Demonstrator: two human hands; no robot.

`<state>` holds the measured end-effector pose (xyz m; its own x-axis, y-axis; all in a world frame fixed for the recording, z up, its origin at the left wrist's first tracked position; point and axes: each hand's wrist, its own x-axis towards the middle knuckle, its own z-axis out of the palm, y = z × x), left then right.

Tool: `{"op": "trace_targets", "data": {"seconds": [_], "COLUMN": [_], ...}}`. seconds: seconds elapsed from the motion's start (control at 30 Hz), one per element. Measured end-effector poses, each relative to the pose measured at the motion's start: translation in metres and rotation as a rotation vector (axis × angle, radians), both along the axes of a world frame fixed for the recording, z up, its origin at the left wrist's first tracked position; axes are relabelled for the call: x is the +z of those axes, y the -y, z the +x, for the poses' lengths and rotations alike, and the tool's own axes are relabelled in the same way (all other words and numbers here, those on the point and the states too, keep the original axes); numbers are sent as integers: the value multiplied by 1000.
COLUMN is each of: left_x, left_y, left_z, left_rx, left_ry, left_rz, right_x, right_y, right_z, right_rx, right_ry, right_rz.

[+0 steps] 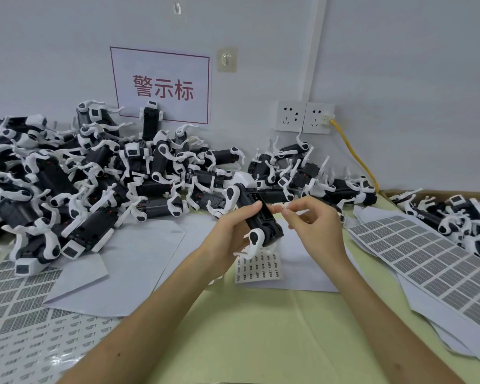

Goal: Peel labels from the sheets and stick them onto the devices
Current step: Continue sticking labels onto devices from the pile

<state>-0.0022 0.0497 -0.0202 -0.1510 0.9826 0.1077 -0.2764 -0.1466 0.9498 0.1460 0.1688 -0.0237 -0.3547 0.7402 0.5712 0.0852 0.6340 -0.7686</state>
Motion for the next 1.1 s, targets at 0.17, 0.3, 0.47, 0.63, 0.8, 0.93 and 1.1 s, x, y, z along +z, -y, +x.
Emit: {"op": "trace_targets", "data": {"seconds": [0.17,0.3,0.47,0.63,0.8,0.93,1.1], "left_x": [0,-1,-1,-3,-4,0,-1], "left_y": [-1,-1,-2,-4,-3,-4,-7], "left_z": [1,1,-3,-6,-3,-4,-4], "left_rx": [58,97,170,186,159,141,108], "left_ry": [-7,-36,48,124,123,154,1], "left_rz": [-13,-23,-26,11,11,-19,-137], "right_x": [-1,-2,2,1,-9,-7,-1], "right_y": [3,4,5,10,12,8,3], "right_z": [-2,-3,-1,-1,-9,-10,-6], "right_rx": [24,50,153,383,367,325,252], "right_ry": [26,52,-22,19,49,-66,-214], "right_rz": [20,36,-37,-161,-164,-211,-262]}}
